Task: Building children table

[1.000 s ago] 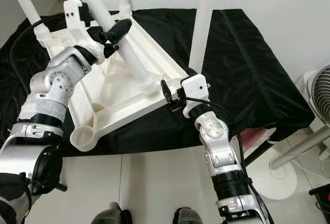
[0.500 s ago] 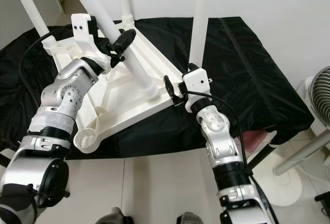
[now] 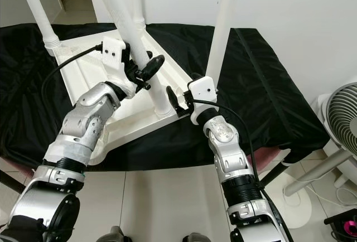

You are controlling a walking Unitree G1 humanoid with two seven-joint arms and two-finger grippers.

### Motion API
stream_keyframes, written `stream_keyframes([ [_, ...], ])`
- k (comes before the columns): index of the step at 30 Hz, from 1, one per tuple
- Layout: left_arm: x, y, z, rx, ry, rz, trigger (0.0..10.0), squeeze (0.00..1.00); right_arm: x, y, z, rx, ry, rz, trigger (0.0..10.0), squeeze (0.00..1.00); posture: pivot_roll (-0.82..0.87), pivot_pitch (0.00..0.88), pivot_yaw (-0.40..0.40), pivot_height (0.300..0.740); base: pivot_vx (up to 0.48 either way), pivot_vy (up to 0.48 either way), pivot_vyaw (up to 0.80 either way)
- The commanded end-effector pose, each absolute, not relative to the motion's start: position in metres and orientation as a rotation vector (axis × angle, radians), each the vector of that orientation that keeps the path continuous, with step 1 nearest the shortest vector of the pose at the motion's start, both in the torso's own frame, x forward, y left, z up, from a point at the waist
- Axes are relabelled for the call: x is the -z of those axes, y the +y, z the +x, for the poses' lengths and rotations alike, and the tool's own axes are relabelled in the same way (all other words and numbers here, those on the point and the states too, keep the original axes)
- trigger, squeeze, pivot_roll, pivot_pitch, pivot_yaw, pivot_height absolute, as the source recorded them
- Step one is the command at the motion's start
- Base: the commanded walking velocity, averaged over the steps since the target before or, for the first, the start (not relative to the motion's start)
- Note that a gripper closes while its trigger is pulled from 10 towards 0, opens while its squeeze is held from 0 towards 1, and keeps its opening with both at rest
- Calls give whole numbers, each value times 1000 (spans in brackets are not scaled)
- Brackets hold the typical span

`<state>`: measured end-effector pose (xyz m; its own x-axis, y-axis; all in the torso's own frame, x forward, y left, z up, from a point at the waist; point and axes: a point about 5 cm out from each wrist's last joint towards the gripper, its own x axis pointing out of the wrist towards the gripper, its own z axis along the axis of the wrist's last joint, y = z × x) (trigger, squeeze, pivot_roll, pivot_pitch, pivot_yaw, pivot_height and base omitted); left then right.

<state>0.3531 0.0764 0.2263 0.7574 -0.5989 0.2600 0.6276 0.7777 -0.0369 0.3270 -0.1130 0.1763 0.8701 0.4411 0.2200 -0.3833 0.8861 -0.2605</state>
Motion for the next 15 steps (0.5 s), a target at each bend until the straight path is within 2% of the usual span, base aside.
stream_keyframes([
  [1, -221, 75, 352, 652, -213, -110, 10000, 0, -176, -113, 327, -438, -278, -197, 10000, 0, -38, 0, -8, 740, 0, 0, 0],
  [8, -263, 82, 352, 660, -319, -189, 10000, 0, -179, -116, 327, -424, -288, -205, 10000, 0, -44, 0, 15, 740, 0, 0, 0],
  [15, -289, 86, 346, 668, -406, -176, 10000, 0, -183, -117, 325, -433, -296, -202, 10000, 0, -51, 0, 24, 740, 0, 0, 0],
])
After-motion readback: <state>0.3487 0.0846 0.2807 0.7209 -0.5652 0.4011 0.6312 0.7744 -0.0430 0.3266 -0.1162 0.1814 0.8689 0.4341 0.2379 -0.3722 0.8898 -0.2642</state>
